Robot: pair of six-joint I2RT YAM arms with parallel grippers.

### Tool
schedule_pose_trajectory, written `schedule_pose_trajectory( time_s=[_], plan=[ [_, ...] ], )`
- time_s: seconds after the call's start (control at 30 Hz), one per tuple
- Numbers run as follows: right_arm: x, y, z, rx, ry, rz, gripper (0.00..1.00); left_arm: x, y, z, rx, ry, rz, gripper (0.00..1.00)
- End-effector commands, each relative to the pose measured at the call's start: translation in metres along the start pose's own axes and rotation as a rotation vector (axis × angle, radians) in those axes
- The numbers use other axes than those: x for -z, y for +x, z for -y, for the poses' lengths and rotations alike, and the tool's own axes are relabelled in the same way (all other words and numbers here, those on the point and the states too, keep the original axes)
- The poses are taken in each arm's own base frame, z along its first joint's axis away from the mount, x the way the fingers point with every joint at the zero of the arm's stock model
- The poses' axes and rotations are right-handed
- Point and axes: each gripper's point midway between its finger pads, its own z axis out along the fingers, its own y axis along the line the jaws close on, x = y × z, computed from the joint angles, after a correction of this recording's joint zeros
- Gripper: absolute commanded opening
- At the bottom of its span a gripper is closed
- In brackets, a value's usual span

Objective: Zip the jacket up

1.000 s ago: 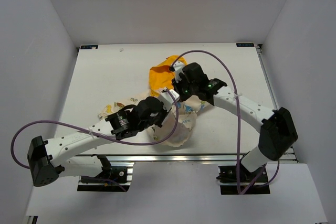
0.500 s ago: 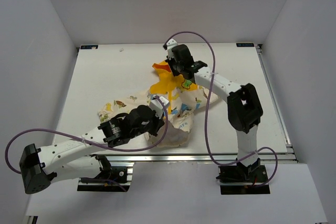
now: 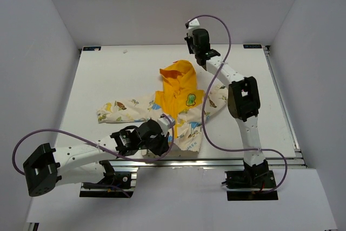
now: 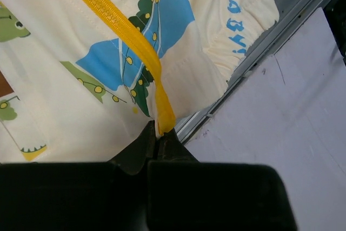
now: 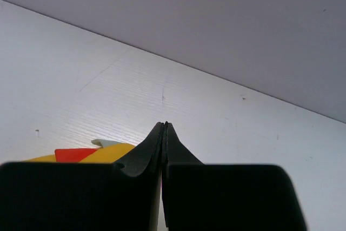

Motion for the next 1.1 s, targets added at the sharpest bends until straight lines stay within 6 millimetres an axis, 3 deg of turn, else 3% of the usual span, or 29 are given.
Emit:
schedule_pose_trajectory(
  time_s=[0.0, 0.03, 0.07, 0.1, 0.13, 0.17, 0.2, 0.23, 0.27, 0.3, 0.37, 0.4, 0.5, 0.6, 0.63, 0.67, 0.7, 0.77, 0.8, 0.87, 0.9, 0.97, 1.0, 1.07],
  plan=[
    [0.019, -0.051, -0.020, -0.010, -0.073, 0.138, 0.00, 0.002, 0.002, 0.014, 0.058, 0.067, -0.002, 0.00],
    [0.024, -0.045, -0.028, -0.006, -0.124, 0.126, 0.00, 0.001, 0.004, 0.010, 0.074, 0.046, -0.004, 0.00],
    [0.041, -0.058, -0.029, -0.025, -0.150, 0.146, 0.00, 0.000, 0.005, 0.008, 0.079, 0.035, -0.009, 0.02],
    [0.047, -0.029, -0.037, -0.023, -0.188, 0.101, 0.00, -0.001, 0.008, 0.007, 0.085, 0.026, -0.025, 0.08],
    [0.056, -0.022, -0.046, -0.032, -0.238, 0.094, 0.00, 0.000, 0.013, 0.006, 0.096, 0.016, -0.052, 0.32],
    [0.075, -0.035, -0.043, -0.056, -0.249, 0.121, 0.00, 0.001, 0.012, 0.006, 0.101, 0.012, -0.059, 0.48],
    [0.083, -0.003, -0.048, -0.060, -0.267, 0.061, 0.00, 0.001, 0.013, 0.005, 0.106, 0.003, -0.069, 0.63],
    [0.093, 0.002, -0.055, -0.066, -0.315, 0.054, 0.00, 0.002, 0.018, 0.004, 0.115, -0.007, -0.094, 0.84],
    [0.108, -0.004, -0.055, -0.075, -0.332, 0.061, 0.00, 0.004, 0.016, 0.005, 0.117, -0.009, -0.095, 0.91],
    [0.116, 0.003, -0.057, -0.084, -0.350, 0.038, 0.00, 0.006, 0.015, 0.005, 0.120, -0.012, -0.101, 0.97],
    [0.139, 0.019, -0.064, -0.130, -0.399, -0.018, 0.05, 0.011, 0.012, 0.008, 0.124, -0.006, -0.092, 0.98],
    [0.147, 0.025, -0.068, -0.142, -0.423, -0.036, 0.29, 0.013, 0.005, 0.010, 0.129, -0.004, -0.072, 0.98],
    [0.177, 0.043, -0.072, -0.229, -0.447, -0.091, 0.52, 0.023, -0.022, 0.006, 0.166, -0.065, 0.009, 0.98],
    [0.203, 0.051, -0.057, -0.287, -0.374, -0.119, 0.64, 0.032, -0.042, -0.009, 0.219, -0.169, 0.091, 0.98],
    [0.215, 0.039, -0.049, -0.302, -0.346, -0.087, 0.65, 0.032, -0.050, -0.010, 0.218, -0.178, 0.124, 0.98],
    [0.222, 0.051, -0.044, -0.316, -0.315, -0.118, 0.70, 0.032, -0.059, -0.025, 0.232, -0.241, 0.159, 0.98],
    [0.226, 0.051, -0.031, -0.331, -0.244, -0.116, 0.73, 0.034, -0.067, -0.033, 0.244, -0.277, 0.177, 0.98],
    [0.243, 0.041, -0.015, -0.398, -0.174, -0.098, 0.82, 0.043, -0.096, -0.044, 0.290, -0.339, 0.236, 0.98],
    [0.251, 0.050, -0.003, -0.415, -0.100, -0.132, 0.89, 0.052, -0.111, -0.063, 0.337, -0.393, 0.277, 0.98],
    [0.268, 0.044, 0.014, -0.468, -0.036, -0.109, 0.89, 0.070, -0.144, -0.082, 0.407, -0.422, 0.355, 0.98],
    [0.276, 0.053, 0.023, -0.469, 0.013, -0.137, 0.89, 0.079, -0.153, -0.112, 0.466, -0.463, 0.366, 0.98],
    [0.293, 0.048, 0.039, -0.487, 0.070, -0.121, 0.89, 0.095, -0.173, -0.138, 0.522, -0.489, 0.406, 0.98],
    [0.299, 0.051, 0.046, -0.479, 0.108, -0.123, 0.89, 0.104, -0.173, -0.170, 0.601, -0.562, 0.419, 0.98],
    [0.314, 0.054, 0.056, -0.474, 0.148, -0.130, 0.89, 0.126, -0.184, -0.202, 0.653, -0.680, 0.482, 0.98]
  ],
)
